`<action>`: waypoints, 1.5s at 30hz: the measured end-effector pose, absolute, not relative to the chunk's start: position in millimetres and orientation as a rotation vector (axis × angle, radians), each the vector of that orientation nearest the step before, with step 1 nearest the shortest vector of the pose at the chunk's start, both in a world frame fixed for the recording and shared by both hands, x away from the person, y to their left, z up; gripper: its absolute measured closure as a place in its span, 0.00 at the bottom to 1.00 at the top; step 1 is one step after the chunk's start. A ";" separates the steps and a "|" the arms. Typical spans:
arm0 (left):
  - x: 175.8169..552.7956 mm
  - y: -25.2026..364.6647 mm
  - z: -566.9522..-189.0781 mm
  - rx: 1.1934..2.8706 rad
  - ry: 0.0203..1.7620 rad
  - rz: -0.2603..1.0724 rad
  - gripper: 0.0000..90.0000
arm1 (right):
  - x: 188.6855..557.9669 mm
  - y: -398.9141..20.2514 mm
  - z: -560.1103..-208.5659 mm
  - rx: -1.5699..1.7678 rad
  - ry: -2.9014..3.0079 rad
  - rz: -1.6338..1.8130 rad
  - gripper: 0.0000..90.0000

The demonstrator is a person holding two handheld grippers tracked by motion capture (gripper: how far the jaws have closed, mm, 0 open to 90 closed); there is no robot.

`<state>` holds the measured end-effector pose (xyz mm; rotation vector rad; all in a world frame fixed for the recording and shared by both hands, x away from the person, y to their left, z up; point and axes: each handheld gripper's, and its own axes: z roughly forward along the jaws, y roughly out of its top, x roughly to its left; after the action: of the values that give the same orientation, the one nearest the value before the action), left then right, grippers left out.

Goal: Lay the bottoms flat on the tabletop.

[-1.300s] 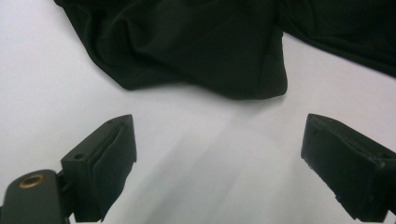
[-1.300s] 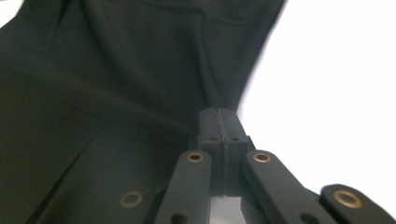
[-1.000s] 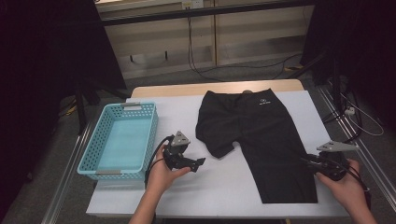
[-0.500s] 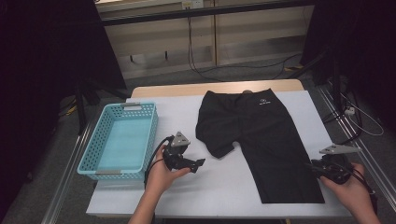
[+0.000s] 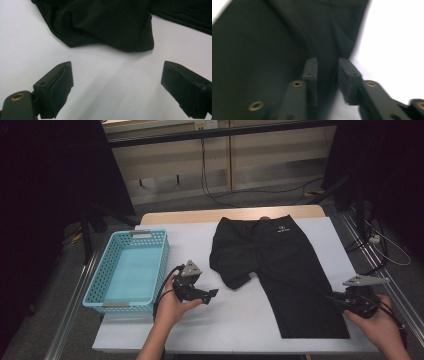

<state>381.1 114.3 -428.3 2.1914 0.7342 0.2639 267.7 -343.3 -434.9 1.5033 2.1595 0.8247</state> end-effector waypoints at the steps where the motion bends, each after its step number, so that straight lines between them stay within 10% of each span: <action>1: 381.3 114.1 -428.5 2.191 0.736 0.263 0.12 | 268.9 -336.6 -433.9 1.481 2.169 0.832 0.67; 20: 380.8 113.9 -431.5 2.201 0.743 0.258 0.12 | 287.5 -210.1 -448.5 1.224 2.378 1.004 0.77; 24: 380.8 113.5 -431.1 2.201 0.739 0.261 0.12 | 286.0 -206.0 -449.8 1.167 2.398 0.951 0.98; 30: 381.3 113.2 -430.9 2.202 0.741 0.264 0.12 | 278.4 -208.0 -446.2 1.177 2.428 0.999 0.99; 45: 382.4 117.1 -430.1 2.196 0.750 0.258 0.11 | 284.2 -191.0 -435.1 1.061 2.391 1.041 0.58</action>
<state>382.4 117.1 -430.1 2.1963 0.7502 0.2577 284.2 -191.0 -435.1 1.0605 2.3914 1.0415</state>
